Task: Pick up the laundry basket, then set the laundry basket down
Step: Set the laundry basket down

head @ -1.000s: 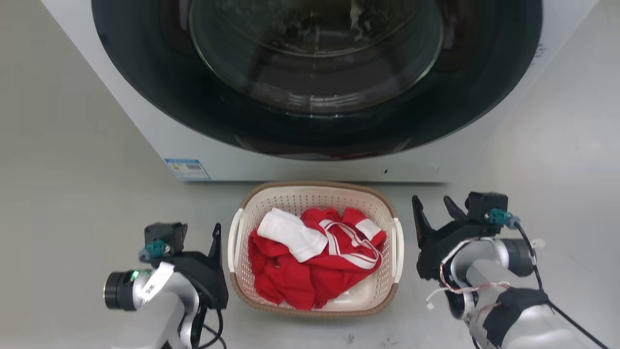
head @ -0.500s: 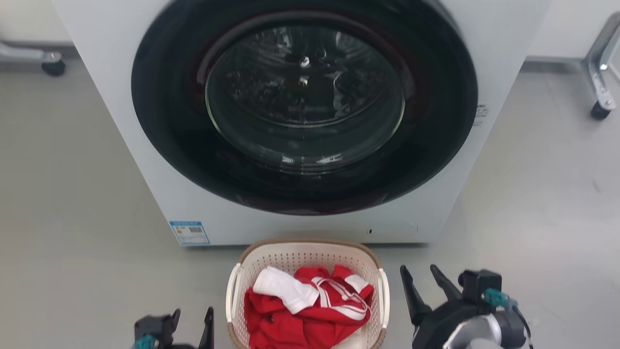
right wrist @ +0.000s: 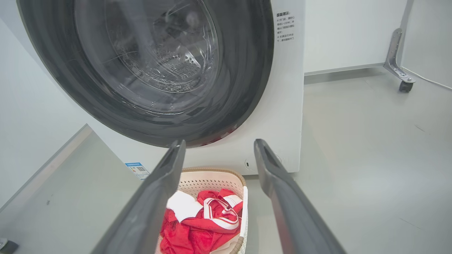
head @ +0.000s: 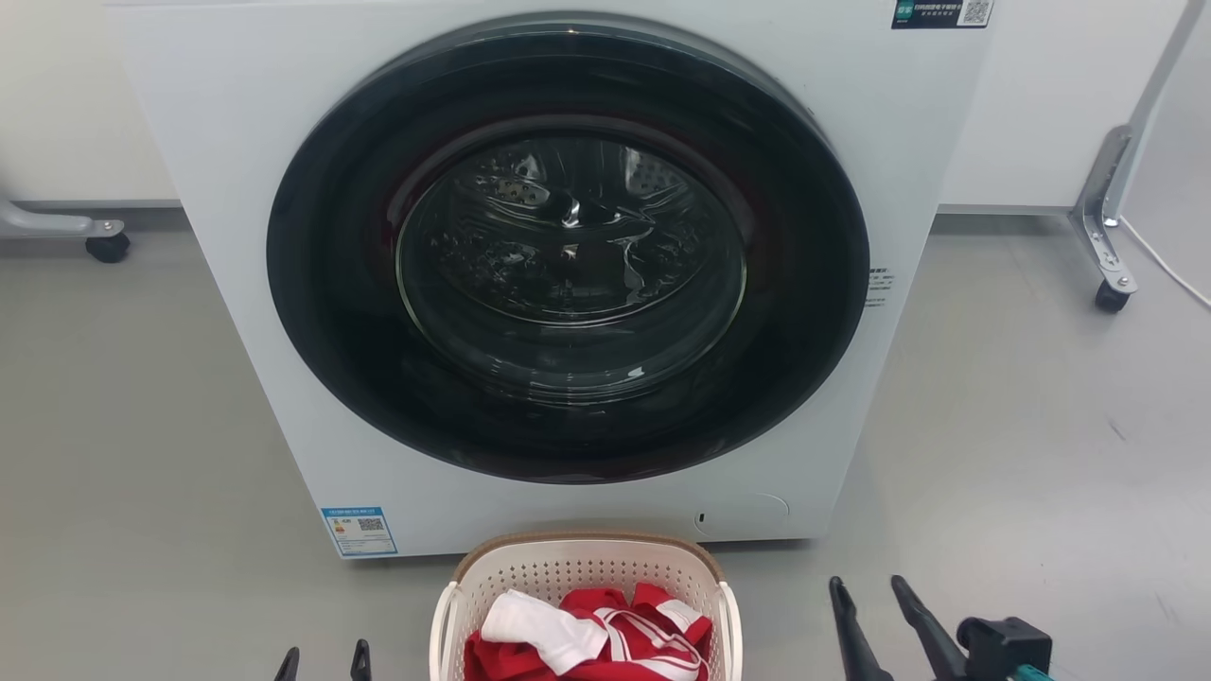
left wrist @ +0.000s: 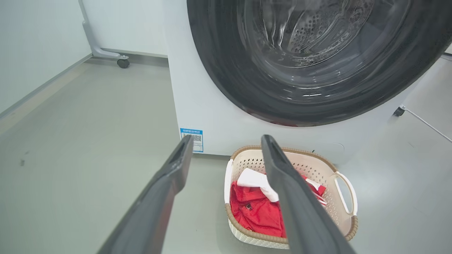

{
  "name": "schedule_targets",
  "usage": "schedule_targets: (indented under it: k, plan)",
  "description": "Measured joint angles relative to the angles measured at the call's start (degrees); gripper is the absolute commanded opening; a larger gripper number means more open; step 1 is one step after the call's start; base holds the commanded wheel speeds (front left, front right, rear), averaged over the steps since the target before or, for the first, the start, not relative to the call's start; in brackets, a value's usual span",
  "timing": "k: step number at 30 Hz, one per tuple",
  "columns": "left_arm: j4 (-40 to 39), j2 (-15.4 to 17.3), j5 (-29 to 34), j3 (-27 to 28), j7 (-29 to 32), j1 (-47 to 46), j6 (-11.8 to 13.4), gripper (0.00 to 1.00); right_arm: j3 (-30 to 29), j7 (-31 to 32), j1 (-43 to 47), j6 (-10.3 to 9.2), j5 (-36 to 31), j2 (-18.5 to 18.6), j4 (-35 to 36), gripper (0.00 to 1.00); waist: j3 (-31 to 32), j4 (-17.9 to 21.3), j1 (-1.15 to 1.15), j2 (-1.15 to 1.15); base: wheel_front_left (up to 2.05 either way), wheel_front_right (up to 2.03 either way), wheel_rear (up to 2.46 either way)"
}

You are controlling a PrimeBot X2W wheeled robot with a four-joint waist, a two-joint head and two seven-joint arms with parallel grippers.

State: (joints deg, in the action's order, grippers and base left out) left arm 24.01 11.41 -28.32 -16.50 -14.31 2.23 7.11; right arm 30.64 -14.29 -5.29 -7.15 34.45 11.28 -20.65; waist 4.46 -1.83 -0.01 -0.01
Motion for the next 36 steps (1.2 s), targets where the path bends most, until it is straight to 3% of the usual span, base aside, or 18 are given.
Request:
schedule_targets:
  k: [15,36]
  plan:
    - [-15.4,-5.0,11.4,8.3,0.0,8.0,0.0,1.00,-10.3,0.0,8.0,0.00,-11.6,-3.2,11.1,1.00,-0.4,0.7,0.01,0.01,0.00,0.00,0.00]
    - [-23.0,-6.7,17.9,9.4,0.0,9.9,0.0,1.00,-13.7,-0.2,9.7,0.00,-17.6,-5.4,16.7,1.00,-1.7,1.5,0.01,0.01,0.00,0.00,0.00]
